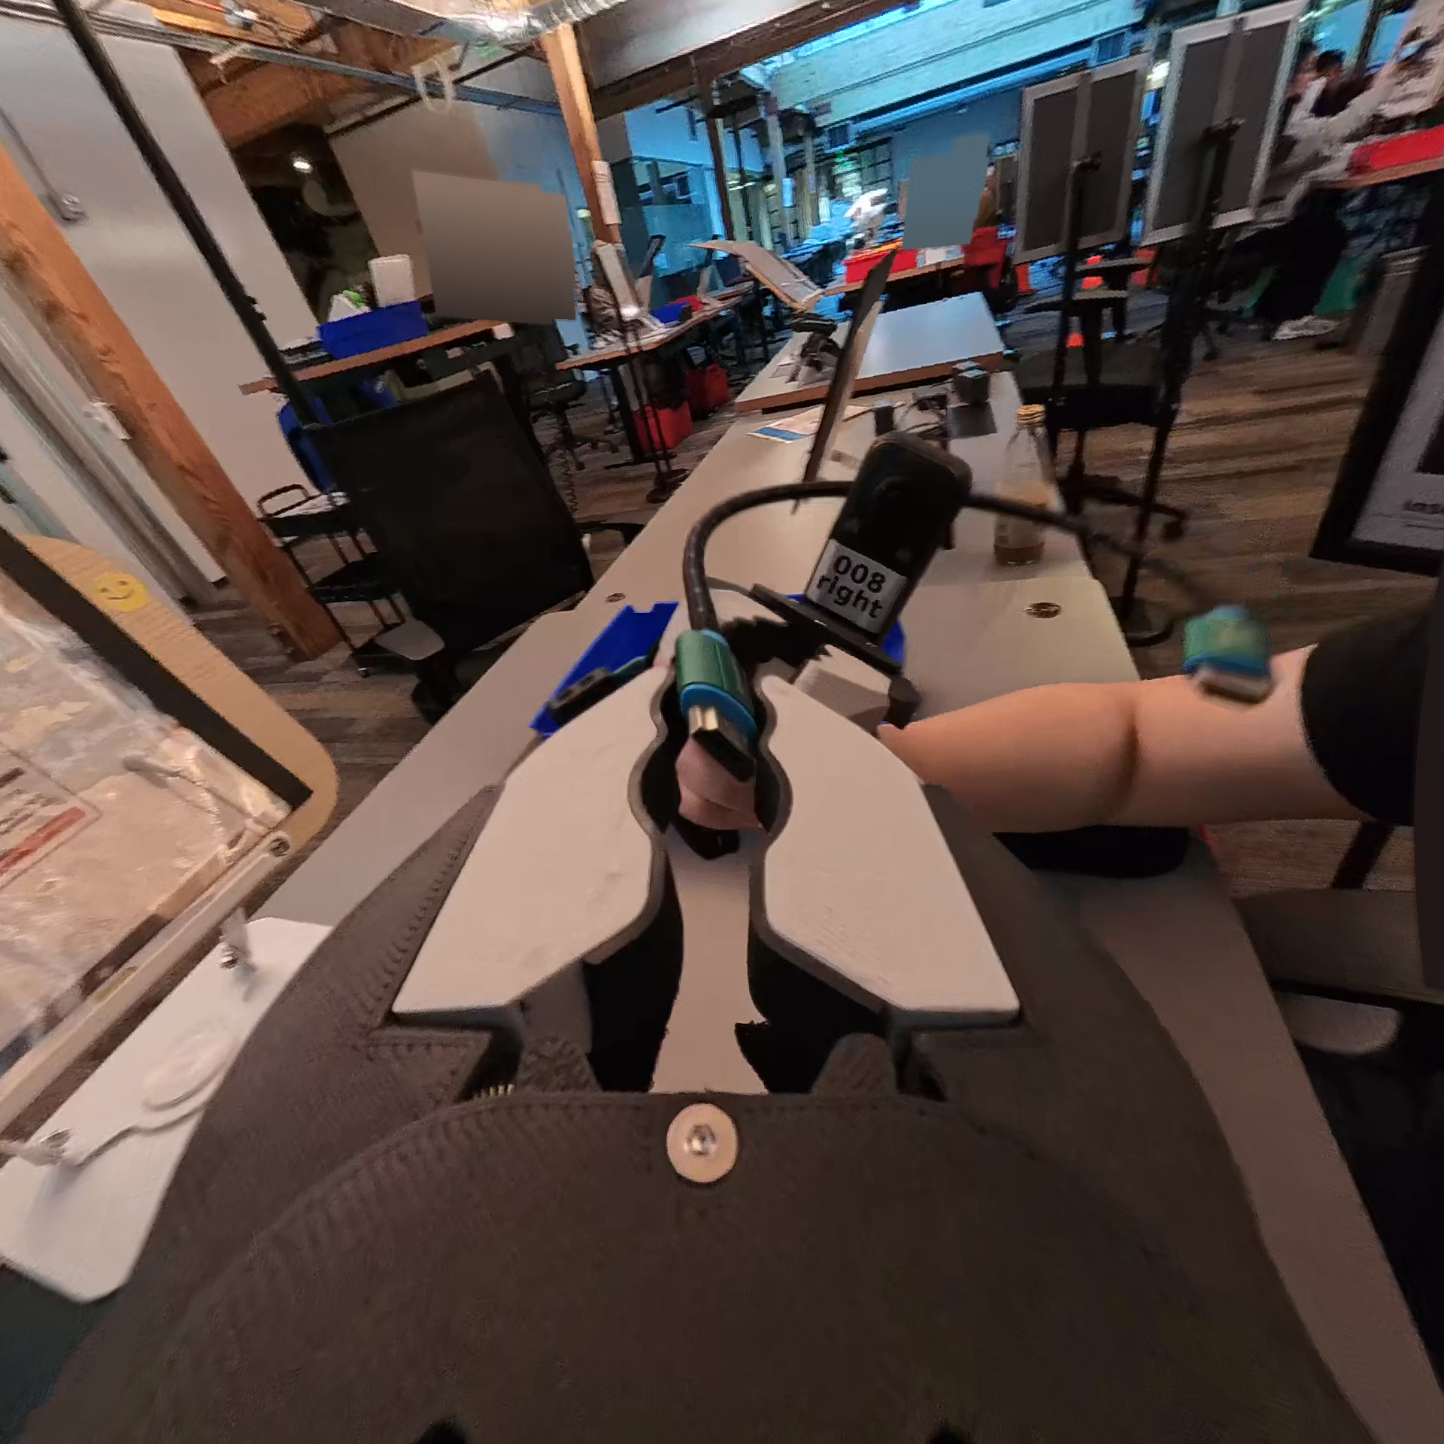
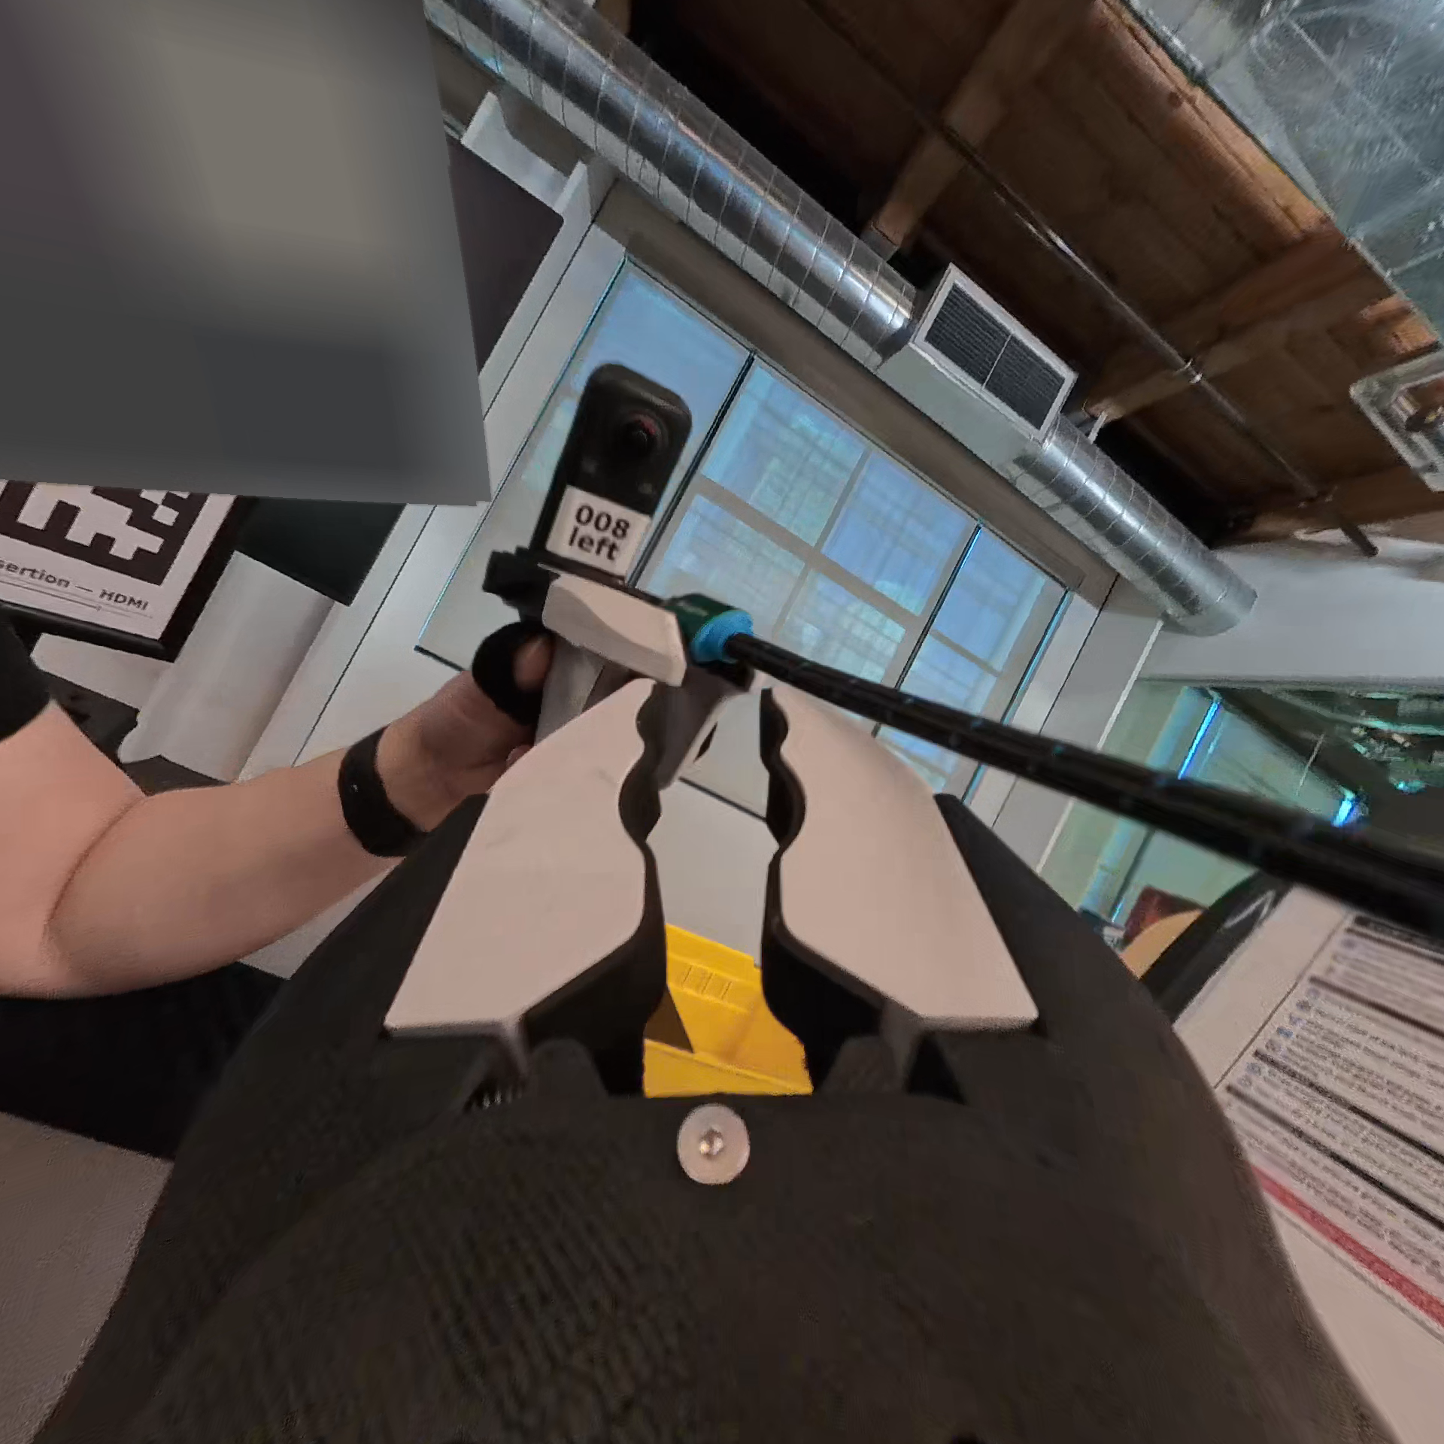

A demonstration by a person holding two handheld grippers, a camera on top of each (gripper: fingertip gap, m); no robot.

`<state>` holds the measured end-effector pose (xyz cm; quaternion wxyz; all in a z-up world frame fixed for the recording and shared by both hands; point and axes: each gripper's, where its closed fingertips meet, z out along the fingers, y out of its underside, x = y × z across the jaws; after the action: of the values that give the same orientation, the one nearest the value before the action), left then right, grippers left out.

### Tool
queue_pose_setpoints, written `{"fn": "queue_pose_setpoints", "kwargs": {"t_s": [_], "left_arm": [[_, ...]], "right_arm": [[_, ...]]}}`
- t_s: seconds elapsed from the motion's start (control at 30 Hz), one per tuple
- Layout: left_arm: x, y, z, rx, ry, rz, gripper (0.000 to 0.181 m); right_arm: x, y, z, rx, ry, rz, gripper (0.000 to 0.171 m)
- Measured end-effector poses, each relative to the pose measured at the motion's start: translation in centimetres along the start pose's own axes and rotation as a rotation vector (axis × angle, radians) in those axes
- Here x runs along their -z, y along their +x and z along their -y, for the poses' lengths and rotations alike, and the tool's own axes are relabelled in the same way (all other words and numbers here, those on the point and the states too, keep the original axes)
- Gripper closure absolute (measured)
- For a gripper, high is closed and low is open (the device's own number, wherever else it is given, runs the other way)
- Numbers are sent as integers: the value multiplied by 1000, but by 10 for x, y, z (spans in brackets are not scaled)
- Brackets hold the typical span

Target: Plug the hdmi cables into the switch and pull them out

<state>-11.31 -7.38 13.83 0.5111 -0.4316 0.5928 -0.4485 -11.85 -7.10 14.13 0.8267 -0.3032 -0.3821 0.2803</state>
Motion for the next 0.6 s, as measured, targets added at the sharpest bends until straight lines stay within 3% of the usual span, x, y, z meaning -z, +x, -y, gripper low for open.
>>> {"fn": "queue_pose_setpoints", "kwargs": {"t_s": [0.23, 0.6], "left_arm": [[0, 4, 3, 100, 56, -82, 173], [0, -7, 0, 201, 79, -98, 174]], "right_arm": [[-4, 1, 1, 47, -78, -4, 149], [1, 22, -46, 43, -333, -69, 148]]}}
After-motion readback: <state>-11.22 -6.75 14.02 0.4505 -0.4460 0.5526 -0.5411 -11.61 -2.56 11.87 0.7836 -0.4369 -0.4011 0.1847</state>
